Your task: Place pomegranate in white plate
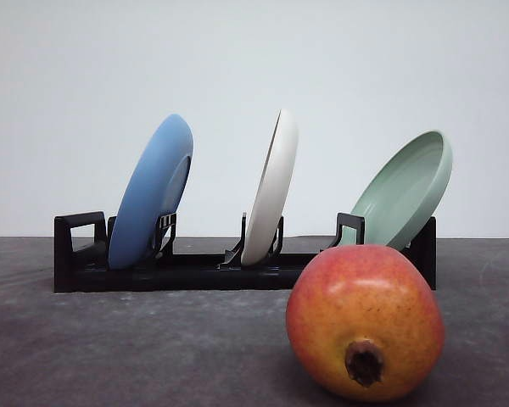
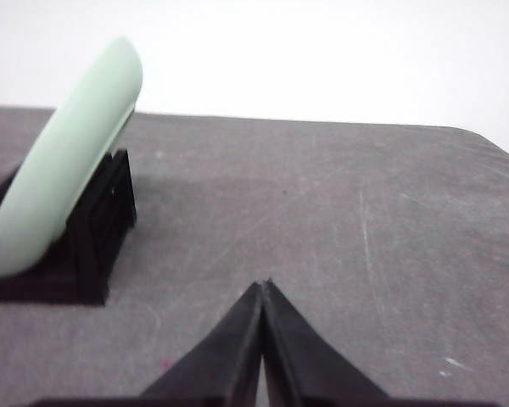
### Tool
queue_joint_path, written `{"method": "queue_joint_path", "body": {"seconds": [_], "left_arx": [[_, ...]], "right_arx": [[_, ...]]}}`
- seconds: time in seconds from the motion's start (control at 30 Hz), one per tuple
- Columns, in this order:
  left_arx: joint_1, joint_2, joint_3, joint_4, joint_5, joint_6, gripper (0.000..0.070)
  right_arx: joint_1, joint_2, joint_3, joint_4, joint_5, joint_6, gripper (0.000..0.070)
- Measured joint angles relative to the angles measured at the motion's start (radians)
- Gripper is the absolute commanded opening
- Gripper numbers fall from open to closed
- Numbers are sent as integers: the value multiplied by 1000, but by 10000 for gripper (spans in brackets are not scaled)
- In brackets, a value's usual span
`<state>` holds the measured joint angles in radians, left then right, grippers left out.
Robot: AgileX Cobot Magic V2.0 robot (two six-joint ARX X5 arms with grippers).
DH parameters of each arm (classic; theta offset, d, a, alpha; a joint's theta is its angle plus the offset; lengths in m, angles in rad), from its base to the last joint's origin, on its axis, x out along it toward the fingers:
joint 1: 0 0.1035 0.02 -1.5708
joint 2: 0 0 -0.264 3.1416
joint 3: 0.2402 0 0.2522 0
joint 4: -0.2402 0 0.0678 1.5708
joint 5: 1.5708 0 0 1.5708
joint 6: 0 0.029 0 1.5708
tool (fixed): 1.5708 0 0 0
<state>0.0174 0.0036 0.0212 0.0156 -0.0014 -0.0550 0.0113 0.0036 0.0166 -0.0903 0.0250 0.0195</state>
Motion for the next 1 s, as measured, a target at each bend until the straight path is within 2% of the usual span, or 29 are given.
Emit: {"method": "queue_joint_path", "body": {"seconds": [0.13,0.3,0.47,0.6,0.73,0.87,1.0], "left_arx": [[0,0,0,53,0,-27,0],[0,0,3,65,3,-114,2],[-13,53,153,-143,100,-219,4],[-29,146,334,-234,252,-258,4],[-40,279,497,-320,439,-270,4],[-46,415,641,-402,653,-276,4],[-56,525,732,-416,883,-274,3]], "right_arx": [[0,0,0,7,-33,93,0],[0,0,5,-5,-37,188,0],[0,60,153,-61,-86,291,0],[0,166,343,-132,-193,337,0],[0,295,519,-268,-326,343,0],[0,416,682,-425,-481,286,0],[0,513,800,-529,-662,180,0]]}}
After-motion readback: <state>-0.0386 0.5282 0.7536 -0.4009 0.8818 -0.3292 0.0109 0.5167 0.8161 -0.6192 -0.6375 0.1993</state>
